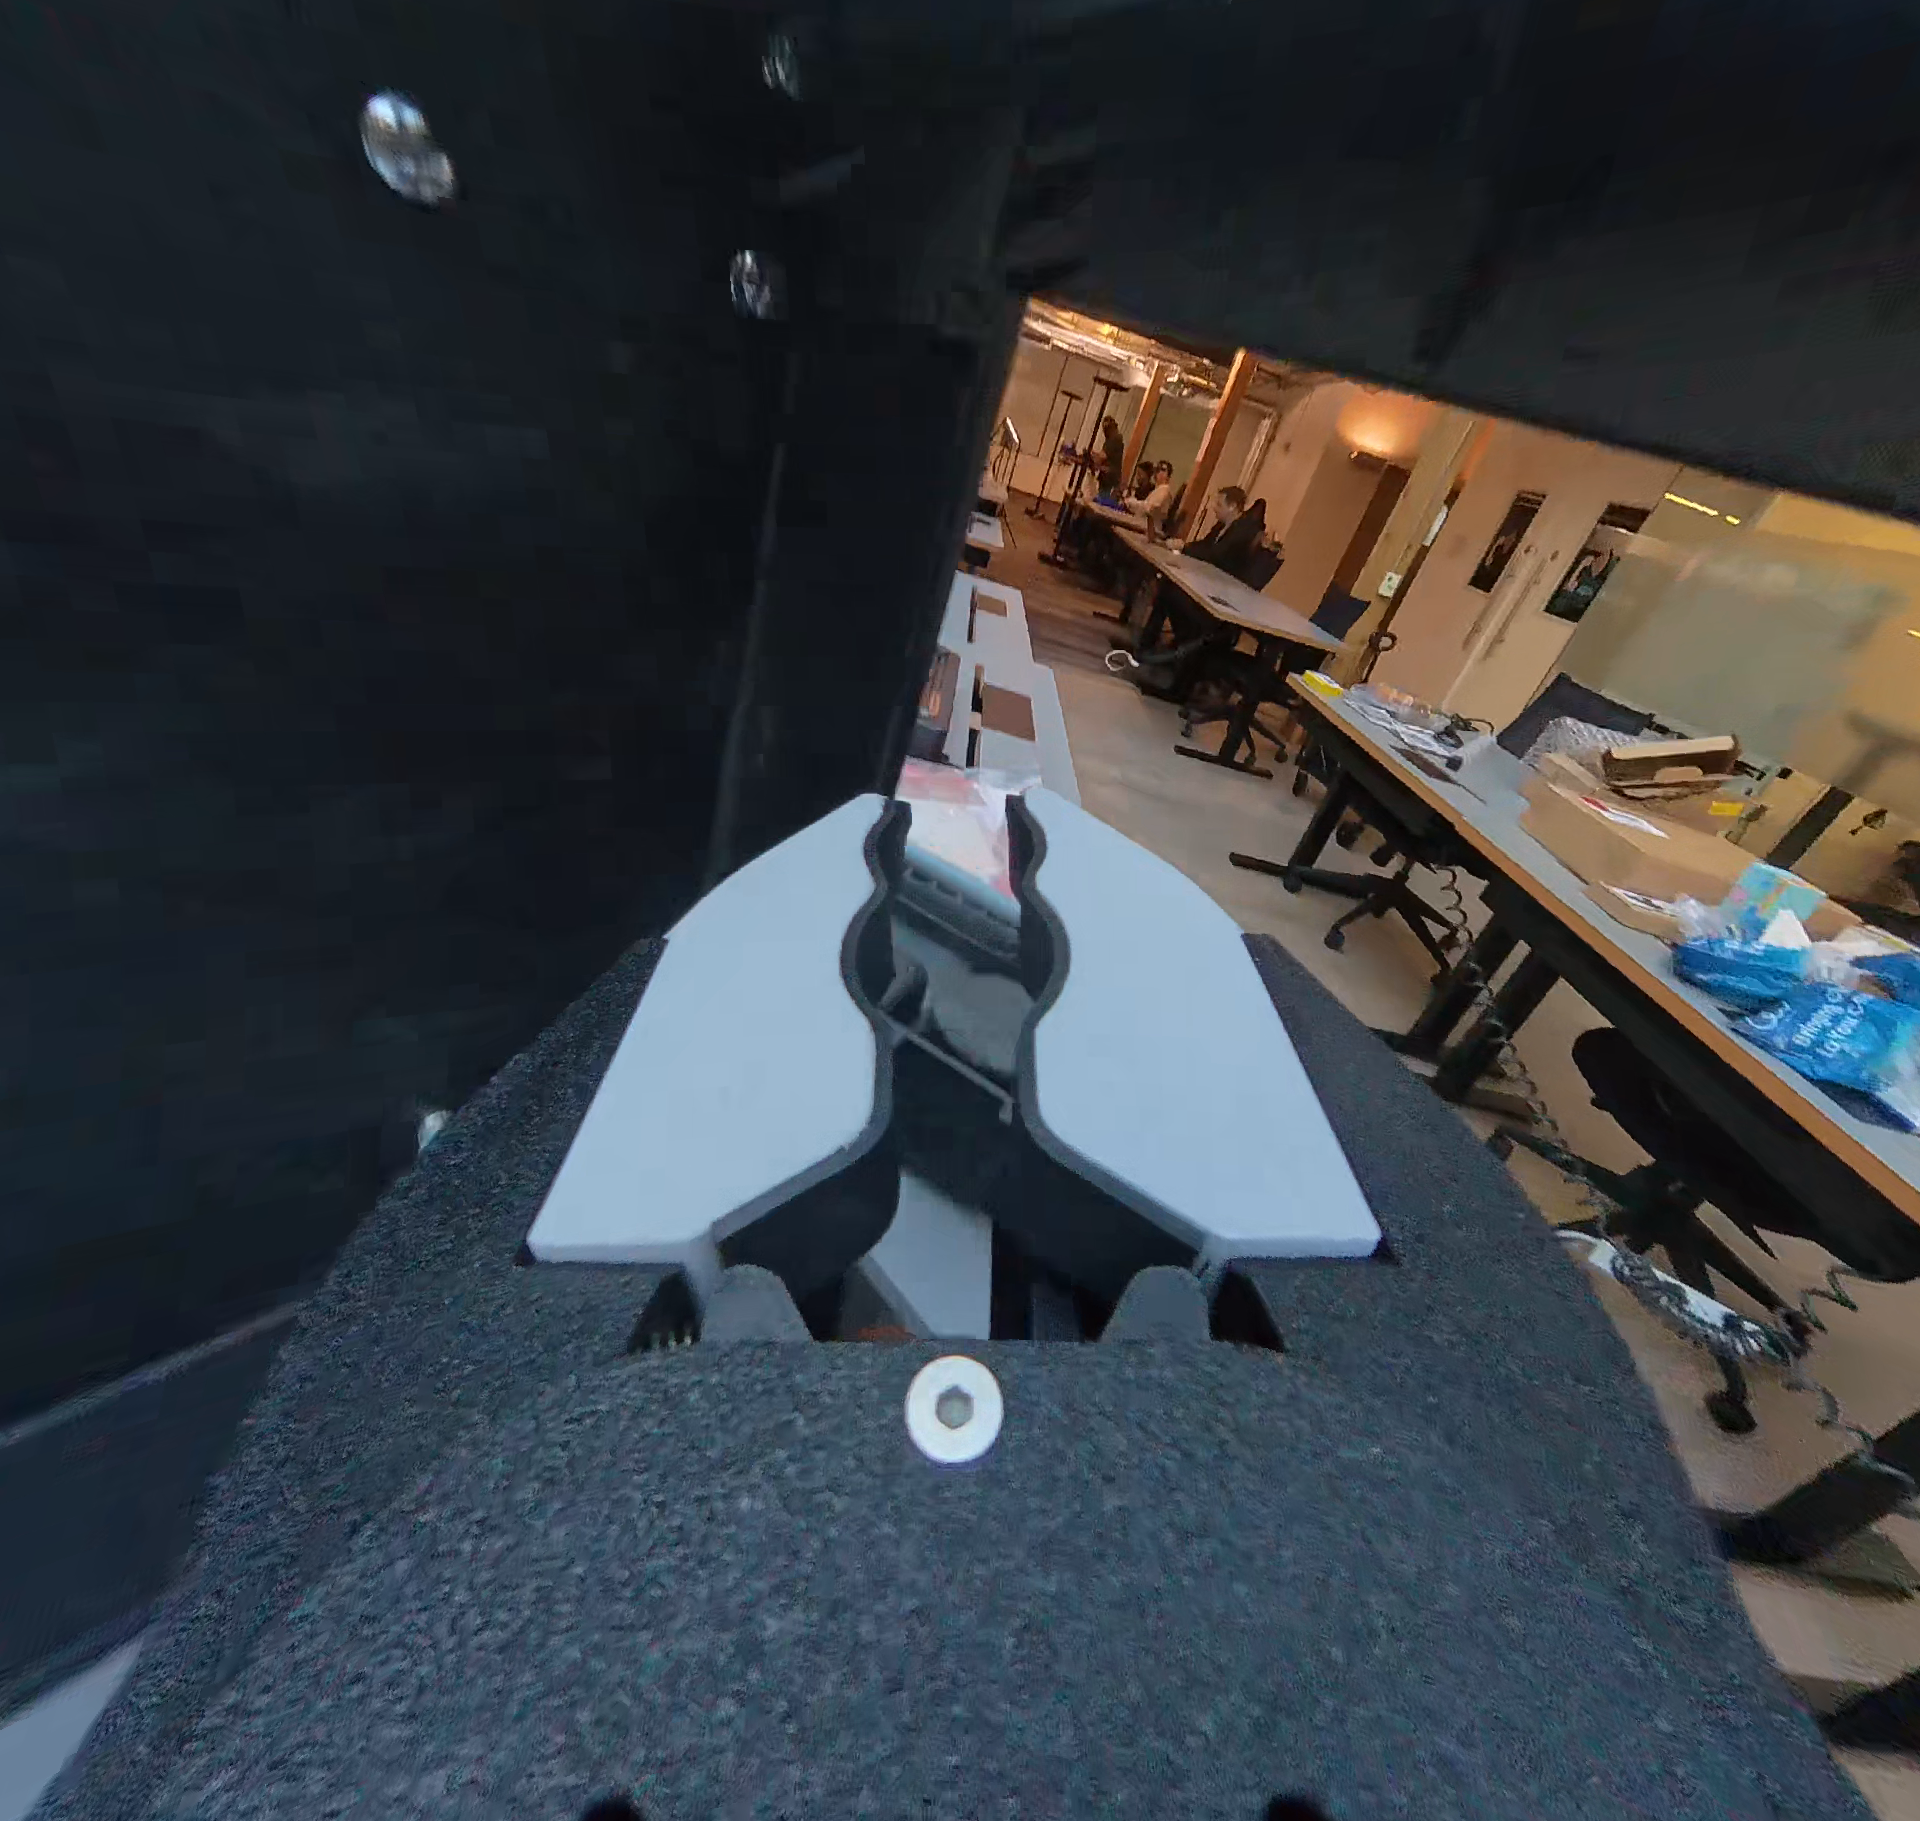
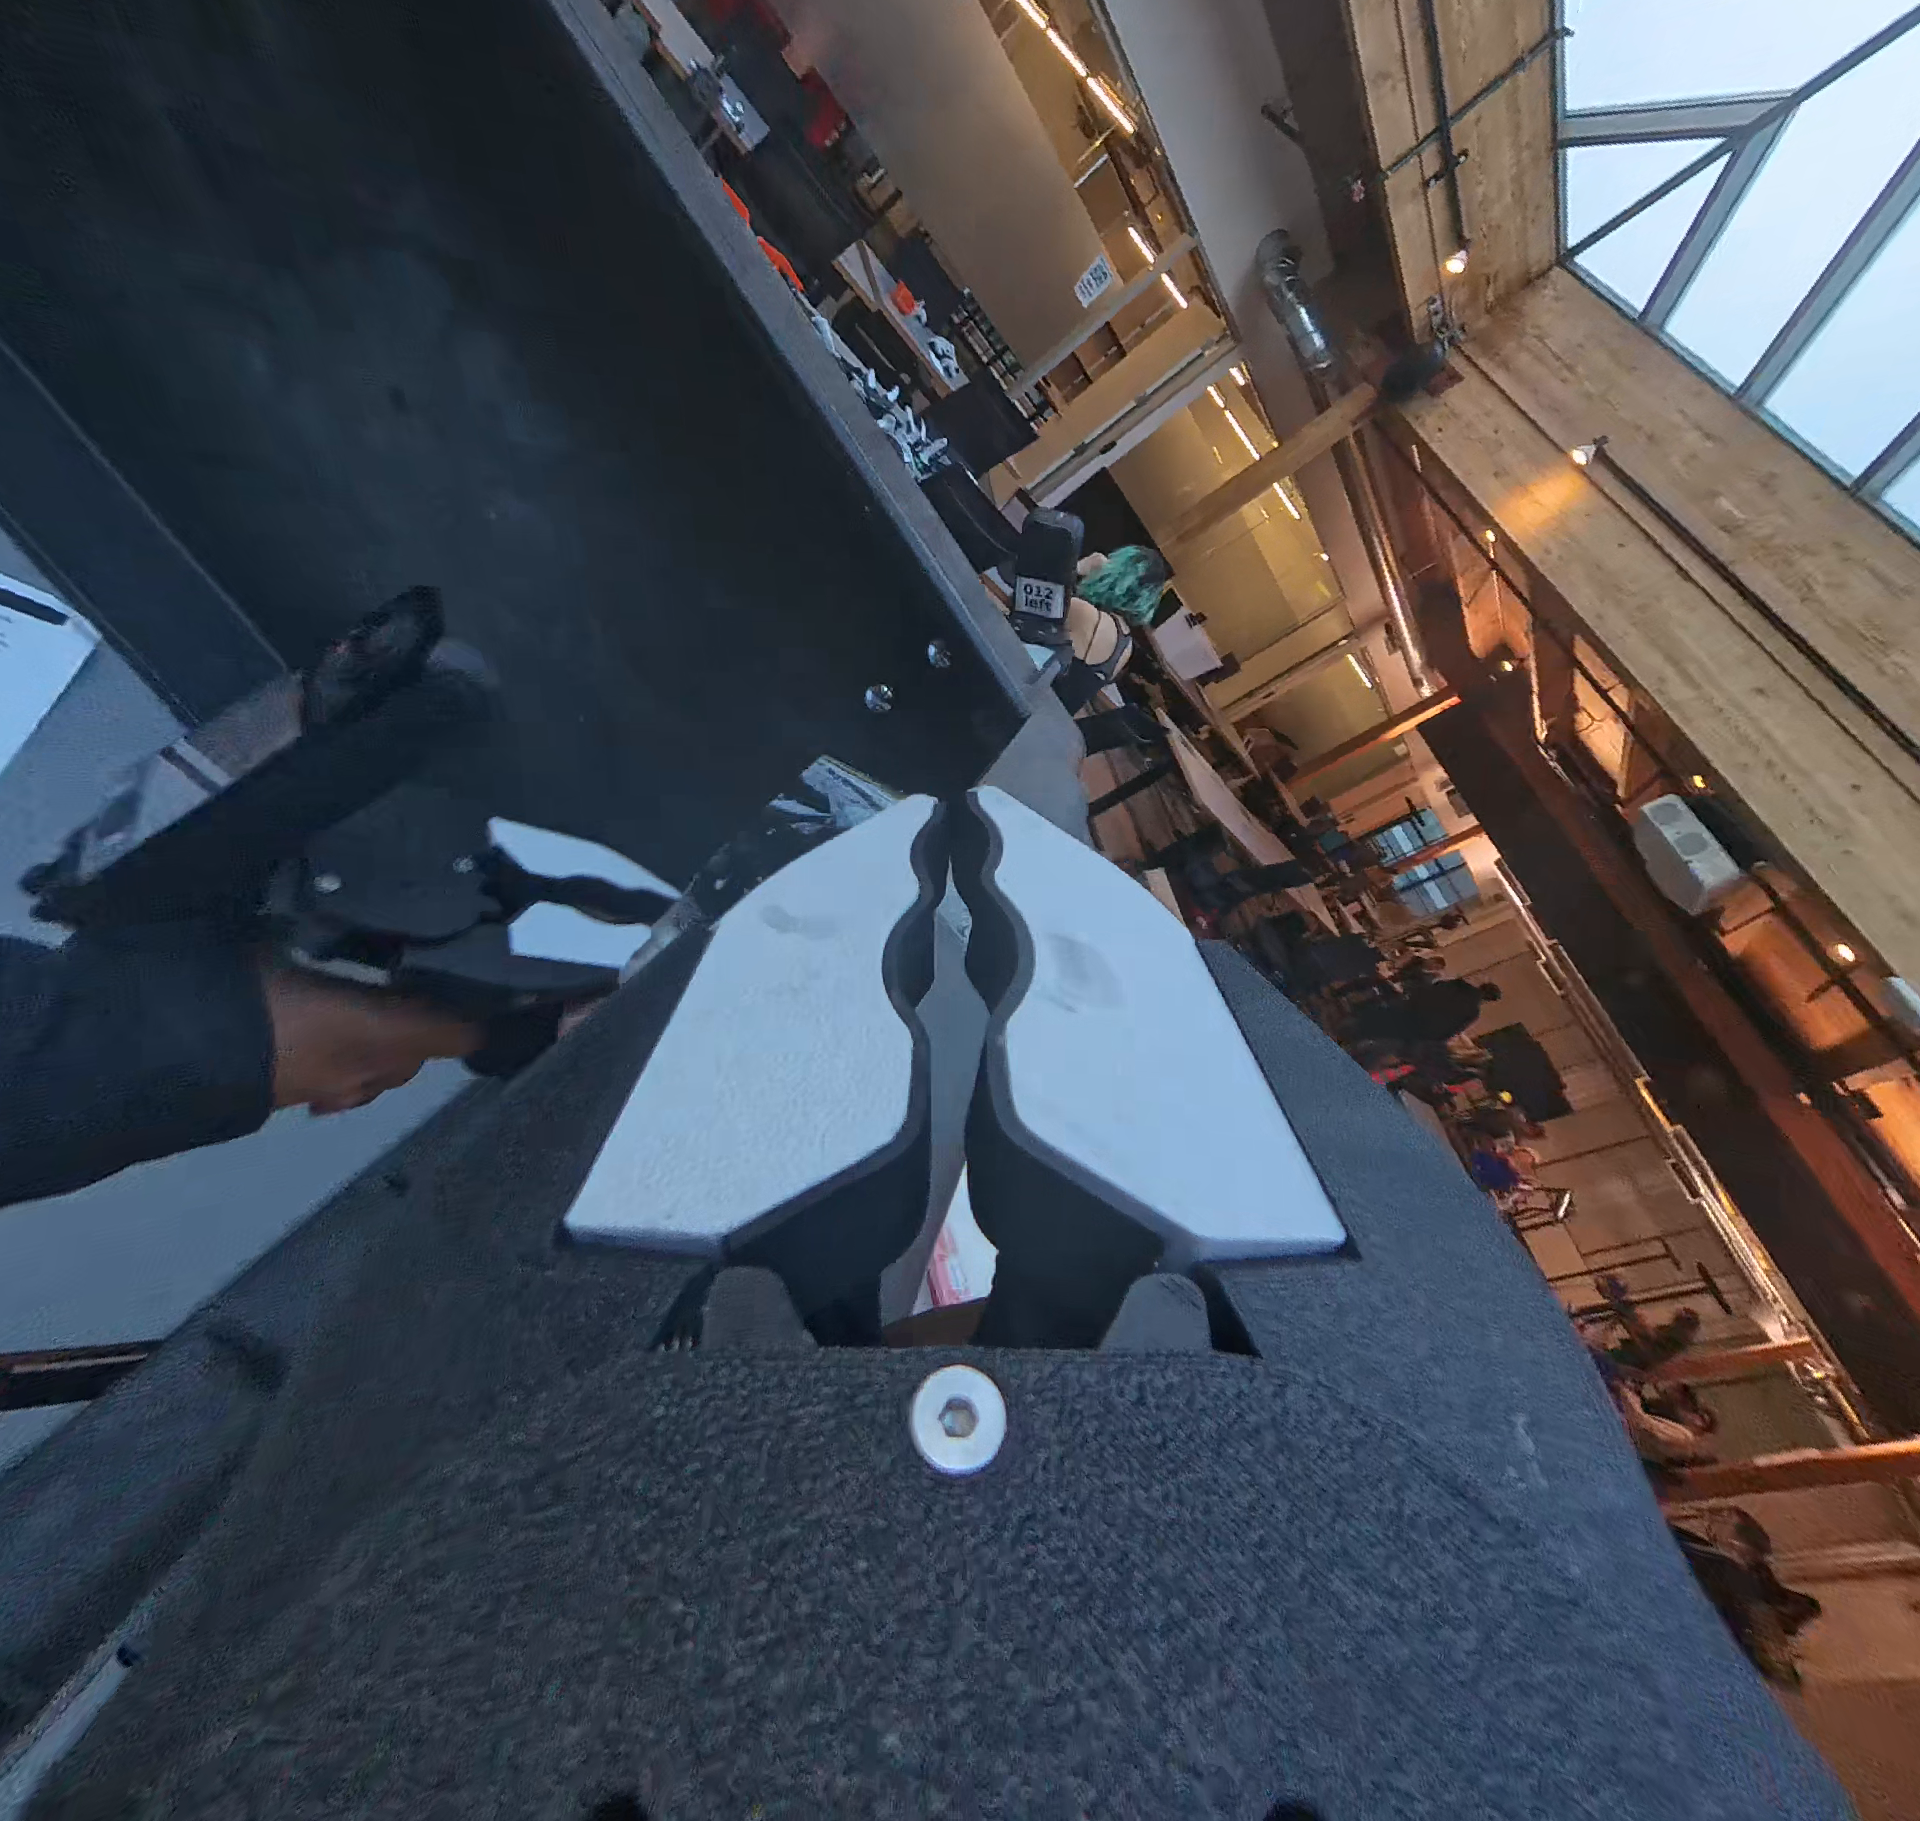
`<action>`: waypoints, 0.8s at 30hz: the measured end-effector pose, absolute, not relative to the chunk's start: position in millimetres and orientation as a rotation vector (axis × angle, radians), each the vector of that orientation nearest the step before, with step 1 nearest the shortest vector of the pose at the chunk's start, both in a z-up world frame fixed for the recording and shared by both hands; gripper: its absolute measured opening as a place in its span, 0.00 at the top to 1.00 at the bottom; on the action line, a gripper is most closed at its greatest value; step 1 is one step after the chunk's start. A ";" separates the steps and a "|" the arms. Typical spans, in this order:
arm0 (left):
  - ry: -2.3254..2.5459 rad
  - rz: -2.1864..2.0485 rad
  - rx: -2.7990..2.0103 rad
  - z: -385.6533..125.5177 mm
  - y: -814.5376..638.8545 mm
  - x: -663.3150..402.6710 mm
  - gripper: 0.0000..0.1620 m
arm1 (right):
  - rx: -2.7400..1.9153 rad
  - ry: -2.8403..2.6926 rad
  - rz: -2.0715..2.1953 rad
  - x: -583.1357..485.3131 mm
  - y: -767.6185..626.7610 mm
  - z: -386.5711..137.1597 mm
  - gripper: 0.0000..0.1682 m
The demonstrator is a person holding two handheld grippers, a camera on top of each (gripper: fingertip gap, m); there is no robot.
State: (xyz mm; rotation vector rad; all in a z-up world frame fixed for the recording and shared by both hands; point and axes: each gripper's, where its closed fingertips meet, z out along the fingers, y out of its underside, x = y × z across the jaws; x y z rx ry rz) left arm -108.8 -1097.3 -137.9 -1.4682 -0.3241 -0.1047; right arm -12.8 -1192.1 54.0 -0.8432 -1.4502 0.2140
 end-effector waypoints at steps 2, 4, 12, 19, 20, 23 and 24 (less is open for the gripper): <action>-0.324 -0.093 -1.435 -120.6 -1074.9 -128.6 0.89 | -0.866 -1.457 0.175 -13.3 -1185.1 48.7 0.98; -0.330 -0.102 -1.411 -106.4 -1053.9 -146.4 0.89 | -0.888 -1.446 0.145 -13.9 -1179.1 46.1 0.98; -0.350 -0.081 -1.355 -72.9 -1010.6 -187.4 0.91 | -0.885 -1.442 0.093 -15.4 -1177.1 45.2 0.98; -0.344 -0.055 -1.358 -64.7 -1000.6 -190.3 0.92 | -0.878 -1.444 0.072 -15.5 -1177.3 44.6 0.98; -0.350 -0.045 -1.358 -64.0 -1000.1 -191.1 0.92 | -0.878 -1.444 0.072 -15.5 -1177.3 44.6 0.98; -0.366 -0.004 -1.361 -61.9 -998.9 -192.3 0.92 | -0.874 -1.442 0.070 -15.3 -1177.6 44.7 0.98; -0.372 0.017 -1.364 -61.9 -998.7 -193.5 0.92 | -0.875 -1.441 0.073 -15.4 -1177.4 44.9 0.98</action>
